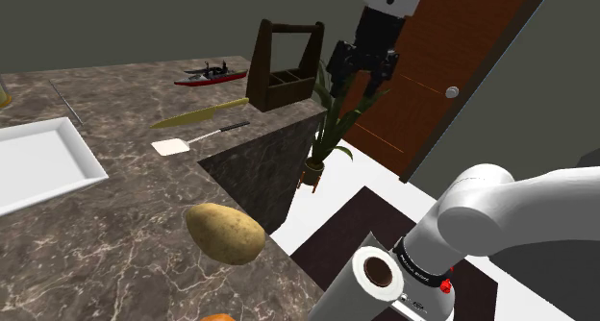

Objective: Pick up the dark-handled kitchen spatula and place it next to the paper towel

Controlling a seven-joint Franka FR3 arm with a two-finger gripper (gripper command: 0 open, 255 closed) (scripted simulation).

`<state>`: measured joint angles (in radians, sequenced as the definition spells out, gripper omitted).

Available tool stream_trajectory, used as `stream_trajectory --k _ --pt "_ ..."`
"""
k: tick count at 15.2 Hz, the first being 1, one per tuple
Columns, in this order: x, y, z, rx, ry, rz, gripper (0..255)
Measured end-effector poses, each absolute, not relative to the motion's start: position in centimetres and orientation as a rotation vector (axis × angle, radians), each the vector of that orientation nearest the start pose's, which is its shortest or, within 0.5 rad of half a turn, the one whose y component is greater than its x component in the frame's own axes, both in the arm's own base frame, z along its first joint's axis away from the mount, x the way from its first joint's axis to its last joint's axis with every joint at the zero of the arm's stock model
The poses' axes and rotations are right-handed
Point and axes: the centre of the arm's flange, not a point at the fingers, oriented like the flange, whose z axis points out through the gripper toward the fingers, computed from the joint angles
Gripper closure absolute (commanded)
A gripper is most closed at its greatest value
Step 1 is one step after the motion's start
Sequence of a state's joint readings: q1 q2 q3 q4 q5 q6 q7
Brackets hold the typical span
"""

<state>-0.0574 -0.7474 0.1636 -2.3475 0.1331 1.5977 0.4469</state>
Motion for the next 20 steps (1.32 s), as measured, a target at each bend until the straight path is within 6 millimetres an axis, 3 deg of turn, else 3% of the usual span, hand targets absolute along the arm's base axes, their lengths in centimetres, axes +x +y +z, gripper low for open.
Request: stream_trajectory --k 12,20 --pt "40.7 16.6 50.3 -2.879 1.278 -0.016 0" --pt "49.2 20.3 45.4 -2.671 1.699 -0.041 0"
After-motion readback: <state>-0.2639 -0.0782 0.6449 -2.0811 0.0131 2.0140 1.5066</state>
